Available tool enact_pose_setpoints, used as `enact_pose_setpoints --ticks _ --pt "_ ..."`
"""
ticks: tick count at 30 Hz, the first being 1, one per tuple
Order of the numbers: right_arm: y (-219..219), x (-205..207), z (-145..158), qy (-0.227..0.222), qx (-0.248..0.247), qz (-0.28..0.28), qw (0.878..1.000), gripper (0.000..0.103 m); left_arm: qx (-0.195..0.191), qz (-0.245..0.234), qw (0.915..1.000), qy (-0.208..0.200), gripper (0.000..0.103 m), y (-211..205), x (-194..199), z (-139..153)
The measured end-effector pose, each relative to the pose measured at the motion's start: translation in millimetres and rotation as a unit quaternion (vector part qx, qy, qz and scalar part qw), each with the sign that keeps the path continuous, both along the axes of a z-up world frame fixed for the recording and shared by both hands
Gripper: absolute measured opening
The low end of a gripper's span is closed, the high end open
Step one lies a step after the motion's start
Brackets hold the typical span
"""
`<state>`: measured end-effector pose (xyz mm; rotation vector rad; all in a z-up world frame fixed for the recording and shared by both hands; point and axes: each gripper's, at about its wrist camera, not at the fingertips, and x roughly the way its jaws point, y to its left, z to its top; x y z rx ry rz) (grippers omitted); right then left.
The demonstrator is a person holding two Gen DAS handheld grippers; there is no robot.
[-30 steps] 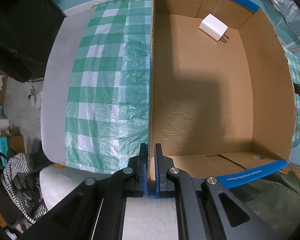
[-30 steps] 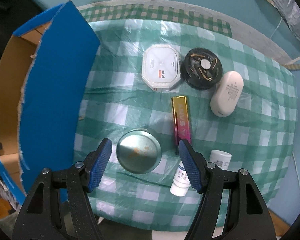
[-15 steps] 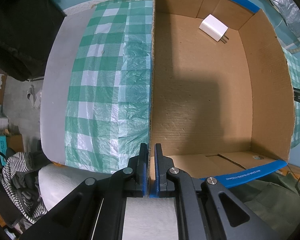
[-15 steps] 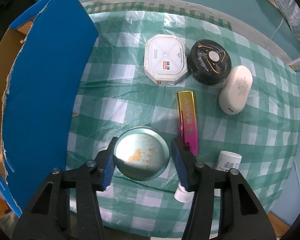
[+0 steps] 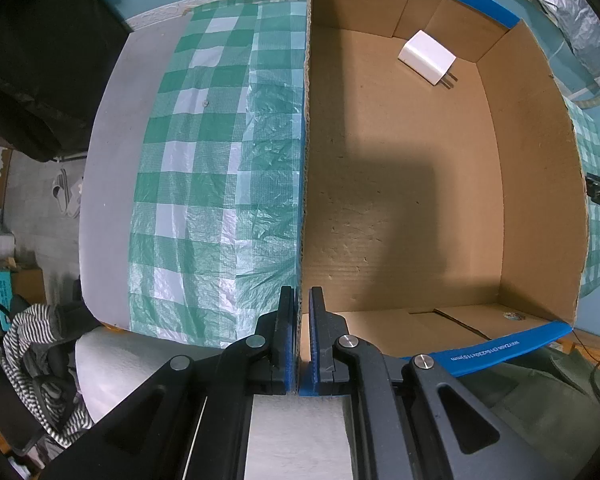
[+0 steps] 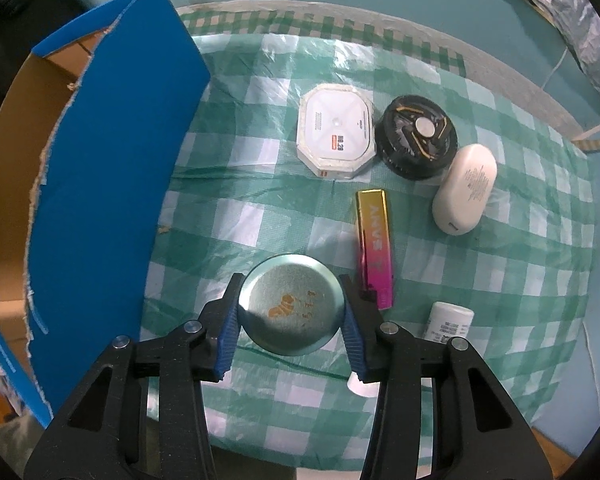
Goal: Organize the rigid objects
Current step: 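Carry the green tin with the right gripper over the box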
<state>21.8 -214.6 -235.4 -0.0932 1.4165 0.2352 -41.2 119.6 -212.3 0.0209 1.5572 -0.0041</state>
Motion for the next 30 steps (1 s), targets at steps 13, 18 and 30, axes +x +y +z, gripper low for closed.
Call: enact_pose_setpoints --ticks 13,18,30 --pt "6 13 43 -0.019 0.003 0.016 1.0 0.045 0.0 0.0 1.0 0.001 0.007 -1 0 0" --pt "10 20 58 -0.029 0.005 0.026 0.999 0.045 0.0 -0.001 1.0 0.0 0.007 -2 1 1" --pt "26 39 93 -0.046 0.015 0.053 0.997 0.045 -0.001 0.002 1.0 0.0 0.007 -1 4 1"
